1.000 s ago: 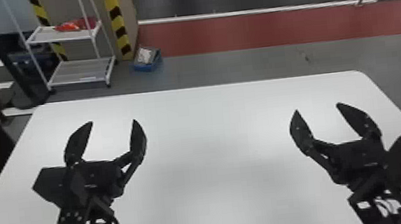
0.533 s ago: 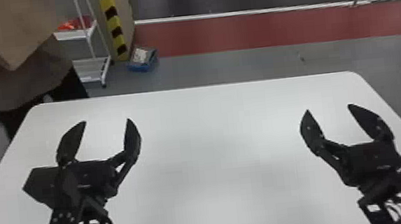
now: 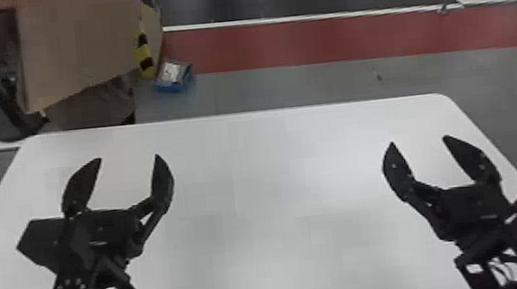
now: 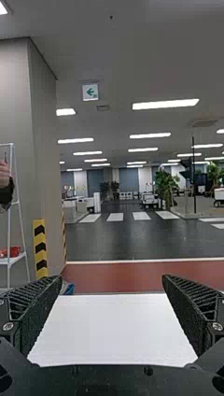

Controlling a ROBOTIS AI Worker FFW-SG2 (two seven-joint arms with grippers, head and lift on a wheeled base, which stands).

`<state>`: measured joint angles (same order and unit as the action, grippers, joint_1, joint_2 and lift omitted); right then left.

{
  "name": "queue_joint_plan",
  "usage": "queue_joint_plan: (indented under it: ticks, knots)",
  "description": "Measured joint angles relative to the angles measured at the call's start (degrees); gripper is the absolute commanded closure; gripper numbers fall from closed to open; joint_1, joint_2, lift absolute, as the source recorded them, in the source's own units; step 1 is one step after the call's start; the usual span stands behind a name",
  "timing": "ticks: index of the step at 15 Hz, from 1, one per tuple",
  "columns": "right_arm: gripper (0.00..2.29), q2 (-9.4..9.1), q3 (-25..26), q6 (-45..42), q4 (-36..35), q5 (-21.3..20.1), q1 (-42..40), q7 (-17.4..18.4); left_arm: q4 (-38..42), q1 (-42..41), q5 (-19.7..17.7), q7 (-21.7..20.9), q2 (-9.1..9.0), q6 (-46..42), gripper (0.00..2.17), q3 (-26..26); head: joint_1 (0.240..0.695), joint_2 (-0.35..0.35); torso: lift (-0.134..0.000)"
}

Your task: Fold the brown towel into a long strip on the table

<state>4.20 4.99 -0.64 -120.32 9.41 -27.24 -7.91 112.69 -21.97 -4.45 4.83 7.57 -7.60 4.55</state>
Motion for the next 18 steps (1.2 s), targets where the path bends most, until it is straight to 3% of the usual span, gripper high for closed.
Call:
queue_joint_plan:
  ticks: [18]
  knots:
    - [0.09, 0.08, 0.18, 2.22, -1.26, -0.23, -0.25, -0.21, 1.91, -1.90, 1.22, -0.26, -0.10, 0.35, 0.08, 0.18, 0.695, -0.046, -0.116]
